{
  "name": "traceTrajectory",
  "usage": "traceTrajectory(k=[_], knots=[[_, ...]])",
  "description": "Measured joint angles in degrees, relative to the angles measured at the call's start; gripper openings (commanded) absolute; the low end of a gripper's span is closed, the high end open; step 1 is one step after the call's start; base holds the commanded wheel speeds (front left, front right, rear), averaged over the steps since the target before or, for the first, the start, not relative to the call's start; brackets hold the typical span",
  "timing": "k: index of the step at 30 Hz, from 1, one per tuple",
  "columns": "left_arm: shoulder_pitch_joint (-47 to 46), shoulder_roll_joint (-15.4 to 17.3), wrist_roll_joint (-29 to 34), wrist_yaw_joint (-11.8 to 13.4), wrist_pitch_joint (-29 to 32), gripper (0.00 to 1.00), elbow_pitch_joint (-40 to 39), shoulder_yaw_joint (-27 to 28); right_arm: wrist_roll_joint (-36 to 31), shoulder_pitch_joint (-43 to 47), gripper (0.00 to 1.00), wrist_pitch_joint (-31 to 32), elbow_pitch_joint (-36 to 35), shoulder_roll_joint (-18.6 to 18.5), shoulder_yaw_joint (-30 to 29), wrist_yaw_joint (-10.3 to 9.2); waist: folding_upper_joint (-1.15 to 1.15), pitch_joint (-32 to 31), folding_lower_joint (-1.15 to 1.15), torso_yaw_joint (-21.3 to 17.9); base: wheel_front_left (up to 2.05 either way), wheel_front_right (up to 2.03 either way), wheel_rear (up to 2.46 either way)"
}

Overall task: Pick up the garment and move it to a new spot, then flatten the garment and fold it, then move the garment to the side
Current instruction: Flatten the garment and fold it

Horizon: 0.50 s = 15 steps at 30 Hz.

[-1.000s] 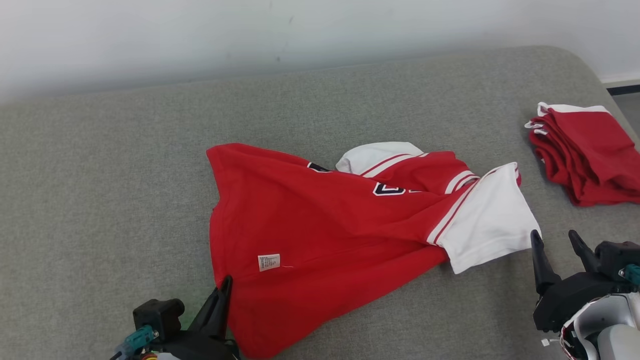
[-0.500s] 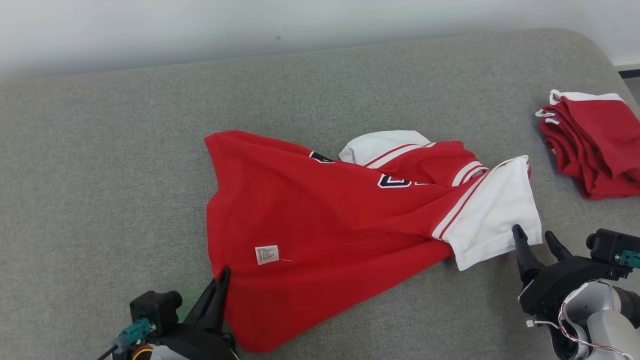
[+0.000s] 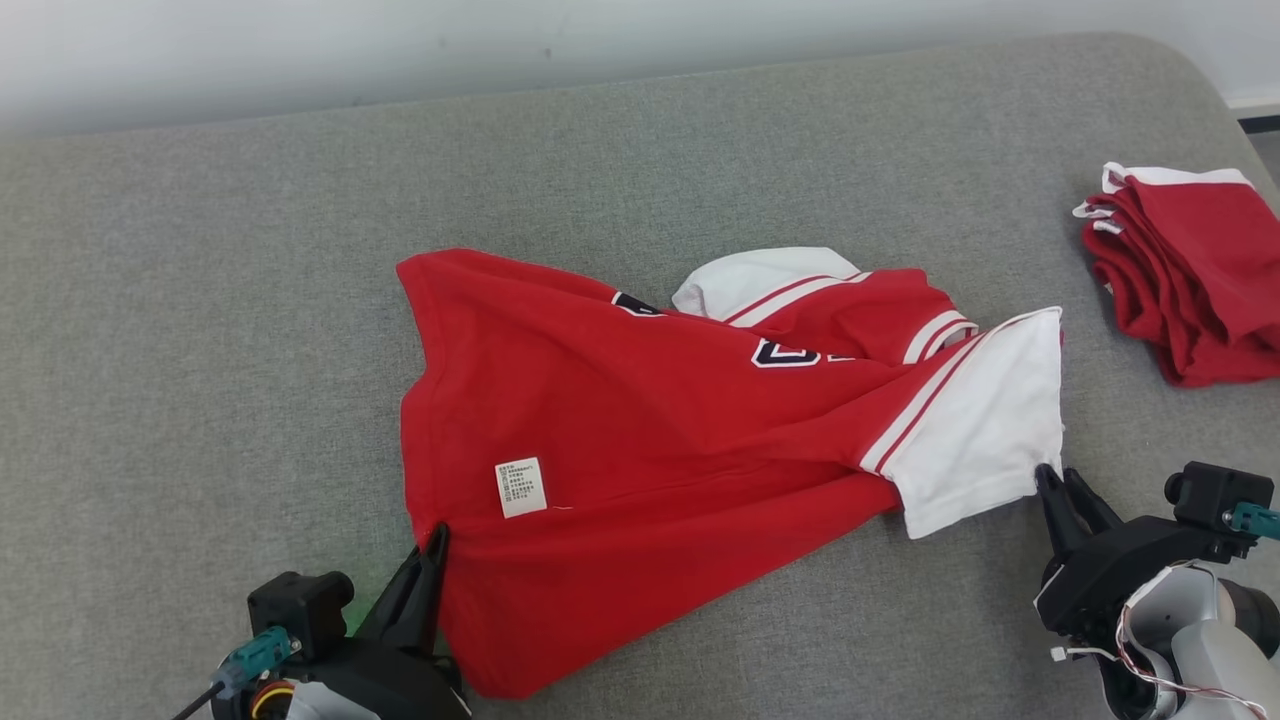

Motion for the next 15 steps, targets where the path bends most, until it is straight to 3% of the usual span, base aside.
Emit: traceTrajectory(k=[3,15], knots=[[0.0,0.2,-0.1,0.2,0.1,0.0,-0.1,0.0,-0.5,-0.3,0.4,-0.1,1.2,-0.3,0.0,0.0,0.0,0.1,0.0,-0.2,0.0,0.0,0.0],[-0.1,0.6,-0.1,0.6,0.3,0.0,-0.9,-0.2,-2.9,-4.3,0.38,-0.5,5.4,-0.6,1.0,0.0,0.0,1.1,0.0,0.1,0.0,0.0,0.0]])
